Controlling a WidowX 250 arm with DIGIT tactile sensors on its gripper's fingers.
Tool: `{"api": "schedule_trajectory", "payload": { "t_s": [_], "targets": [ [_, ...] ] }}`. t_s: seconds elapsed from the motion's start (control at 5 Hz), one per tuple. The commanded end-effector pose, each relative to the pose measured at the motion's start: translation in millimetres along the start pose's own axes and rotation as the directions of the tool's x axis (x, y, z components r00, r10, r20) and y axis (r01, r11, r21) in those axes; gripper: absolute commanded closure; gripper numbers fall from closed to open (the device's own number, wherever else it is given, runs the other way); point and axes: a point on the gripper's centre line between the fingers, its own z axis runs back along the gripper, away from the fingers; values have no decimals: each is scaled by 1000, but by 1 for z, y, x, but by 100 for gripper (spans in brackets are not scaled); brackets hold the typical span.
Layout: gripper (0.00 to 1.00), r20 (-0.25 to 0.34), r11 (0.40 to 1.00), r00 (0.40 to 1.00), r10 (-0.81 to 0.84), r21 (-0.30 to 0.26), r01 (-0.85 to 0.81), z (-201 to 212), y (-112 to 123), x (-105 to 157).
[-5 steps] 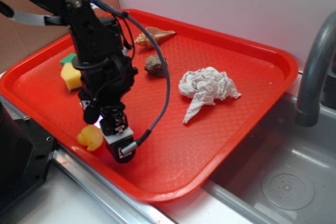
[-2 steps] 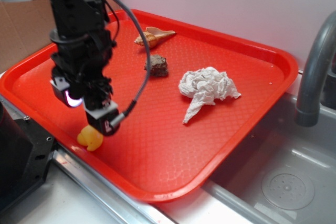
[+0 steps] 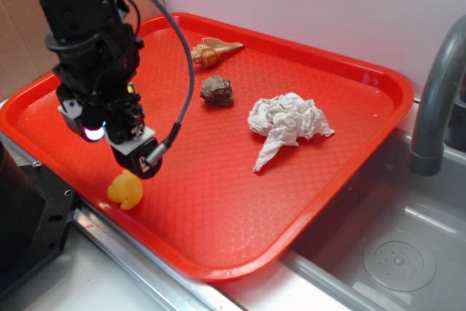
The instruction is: Grab the yellow duck.
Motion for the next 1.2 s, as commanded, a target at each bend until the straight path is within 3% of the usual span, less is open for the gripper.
{"api": "schedule_trajectory", "payload": {
  "t_s": [0.0,0.2,0.4,0.6,0.8,1.0],
  "targets": [
    [0,-22,1000,1000,-3,-9,3,-25,-12,-29],
    [0,-57,1000,998,-12,-7,11,-41,-16,-27],
    [12,-75,1000,997,-9,5,10,-49,-17,-29],
    [100,-76,1000,997,-15,-4,14,-48,-16,-23],
    [100,-57,999,998,-40,-4,40,-21,-12,-15],
    [100,2,998,998,-69,4,69,29,-5,2]
  ]
}}
